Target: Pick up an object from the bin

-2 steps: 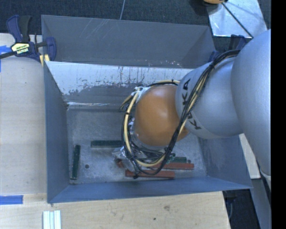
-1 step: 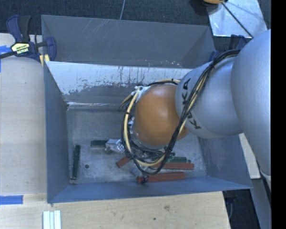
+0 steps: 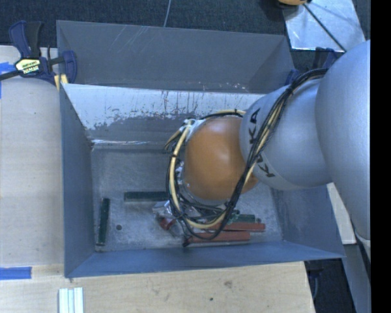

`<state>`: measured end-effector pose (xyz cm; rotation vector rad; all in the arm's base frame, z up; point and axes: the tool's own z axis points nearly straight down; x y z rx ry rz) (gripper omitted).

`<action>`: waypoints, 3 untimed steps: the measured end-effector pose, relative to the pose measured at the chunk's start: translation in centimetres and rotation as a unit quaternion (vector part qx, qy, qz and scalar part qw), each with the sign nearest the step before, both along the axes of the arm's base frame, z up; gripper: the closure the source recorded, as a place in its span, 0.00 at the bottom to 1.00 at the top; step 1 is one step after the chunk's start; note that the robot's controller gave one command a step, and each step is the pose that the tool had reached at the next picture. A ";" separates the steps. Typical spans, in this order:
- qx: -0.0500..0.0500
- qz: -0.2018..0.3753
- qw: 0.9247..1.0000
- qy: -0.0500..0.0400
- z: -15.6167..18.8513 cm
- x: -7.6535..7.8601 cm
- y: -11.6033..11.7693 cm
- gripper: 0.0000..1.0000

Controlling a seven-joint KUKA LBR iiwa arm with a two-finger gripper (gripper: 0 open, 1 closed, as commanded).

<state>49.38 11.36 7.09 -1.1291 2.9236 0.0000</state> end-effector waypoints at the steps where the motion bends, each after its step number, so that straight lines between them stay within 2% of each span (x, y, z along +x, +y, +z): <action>1: 0.000 0.000 1.000 0.000 0.0 0.0 0.0 1.00; 2: -0.001 0.005 1.000 0.006 5.0 -0.2 -0.4 1.00; 3: 0.000 -0.001 1.000 -0.001 6.5 -0.1 -0.7 1.00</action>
Offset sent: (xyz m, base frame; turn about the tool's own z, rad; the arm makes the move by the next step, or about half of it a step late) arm 0.0007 -0.0103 0.1279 -0.0274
